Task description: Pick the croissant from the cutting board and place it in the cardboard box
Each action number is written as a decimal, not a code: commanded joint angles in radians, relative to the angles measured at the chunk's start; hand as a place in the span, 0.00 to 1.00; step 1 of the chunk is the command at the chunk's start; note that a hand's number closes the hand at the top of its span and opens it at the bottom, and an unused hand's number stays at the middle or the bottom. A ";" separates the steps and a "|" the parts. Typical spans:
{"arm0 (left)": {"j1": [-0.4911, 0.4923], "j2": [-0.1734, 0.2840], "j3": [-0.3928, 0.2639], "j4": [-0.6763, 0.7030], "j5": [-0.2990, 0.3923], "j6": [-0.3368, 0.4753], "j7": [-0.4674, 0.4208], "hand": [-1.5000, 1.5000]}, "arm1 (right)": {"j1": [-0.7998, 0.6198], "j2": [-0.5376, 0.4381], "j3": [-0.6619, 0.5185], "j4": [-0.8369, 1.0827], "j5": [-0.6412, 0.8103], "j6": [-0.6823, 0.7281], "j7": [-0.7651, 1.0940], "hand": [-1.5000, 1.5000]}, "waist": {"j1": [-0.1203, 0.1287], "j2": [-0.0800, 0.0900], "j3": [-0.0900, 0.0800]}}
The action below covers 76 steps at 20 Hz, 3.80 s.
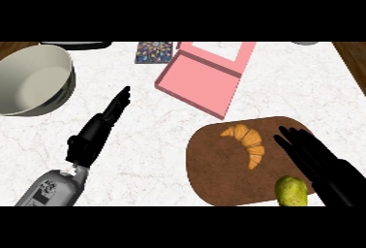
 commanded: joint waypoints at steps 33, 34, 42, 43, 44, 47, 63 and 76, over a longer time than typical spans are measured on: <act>0.006 -0.165 0.210 -0.042 -0.184 -0.224 0.106 0.50 | -0.190 0.440 -0.055 0.417 0.209 0.283 0.007 0.00 | 0.017 0.006 0.003; 0.048 -0.209 0.216 0.001 -0.215 -0.204 0.031 0.50 | -0.259 0.483 -0.092 0.379 0.198 0.376 0.070 0.00 | 0.018 0.006 0.003; 0.105 -0.208 0.254 -0.035 -0.246 -0.263 0.022 0.50 | -0.223 0.576 -0.028 0.435 0.324 0.378 0.091 0.00 | 0.019 0.005 0.003; 0.135 -0.255 0.187 -0.074 -0.295 -0.233 0.022 0.50 | -0.242 0.568 -0.055 0.470 0.312 0.389 0.056 0.00 | 0.020 0.005 0.003; 0.025 -0.270 0.221 -0.027 -0.274 -0.227 0.107 0.50 | -0.164 0.543 -0.045 0.493 0.327 0.302 -0.006 0.00 | 0.015 0.006 0.003; -0.004 -0.252 0.290 0.025 -0.252 -0.287 0.074 0.50 | -0.253 0.577 -0.090 0.540 0.330 0.382 0.004 0.00 | 0.017 0.006 0.003; 0.080 -0.316 0.290 -0.047 -0.328 -0.301 0.079 0.50 | -0.240 0.604 -0.135 0.686 0.480 0.301 -0.091 0.00 | 0.018 0.005 0.003; 0.042 -0.346 0.274 -0.012 -0.343 -0.319 0.062 0.50 | -0.404 0.809 -0.027 0.800 0.550 0.187 0.238 1.00 | 0.059 0.012 0.003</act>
